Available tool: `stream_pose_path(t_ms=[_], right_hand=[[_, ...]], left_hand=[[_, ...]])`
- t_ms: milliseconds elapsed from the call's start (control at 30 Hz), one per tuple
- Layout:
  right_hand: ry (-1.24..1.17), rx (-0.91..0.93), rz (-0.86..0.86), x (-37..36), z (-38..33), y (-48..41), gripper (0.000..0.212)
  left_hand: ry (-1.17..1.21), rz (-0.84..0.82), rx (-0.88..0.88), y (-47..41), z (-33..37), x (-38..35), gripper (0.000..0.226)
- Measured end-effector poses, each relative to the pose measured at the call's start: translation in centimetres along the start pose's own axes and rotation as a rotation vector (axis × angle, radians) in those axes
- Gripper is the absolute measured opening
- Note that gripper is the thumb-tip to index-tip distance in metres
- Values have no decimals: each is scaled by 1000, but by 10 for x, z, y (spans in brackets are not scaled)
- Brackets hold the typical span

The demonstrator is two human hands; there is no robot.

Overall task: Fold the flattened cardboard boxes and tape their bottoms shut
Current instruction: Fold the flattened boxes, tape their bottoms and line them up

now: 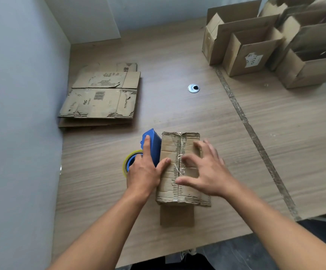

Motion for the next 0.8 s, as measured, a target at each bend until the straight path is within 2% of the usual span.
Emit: stream_pose_path(t_ms=[67,133,200,300,567,700,800], right_hand=[[76,-11,-14,9,9,-23,114],[84,-42,-106,4,16,-41,135],[41,-59,-124,2,21,-51,140],[-39,-66,-61,8,21,-61,129],[-163,-74,48,19,31,-77,83],[-205,-50,73,16,36,-74,84],[-461,-46,223,12,44,-58,84]], left_hand=[[4,-3,-1,0,0,-1,95],[12,-6,0,0,-1,-2,95],[13,-2,-2,-1,-2,-1,95],[2,8,-2,0,-1,-1,94],[4,0,15,-2,-3,-1,93],[7,-10,11,0,-2,-2,94],[25,-31,-4,-2,-1,-4,95]])
Point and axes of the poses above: each hand's wrist, its own y-axis away from the middle knuckle, its own x-axis out of the back of the hand, z = x × y, the point moved 9 cm from there along -y, towards the middle knuckle, and after that the axes turned 15 degrees about x, right-handed, at the moved point
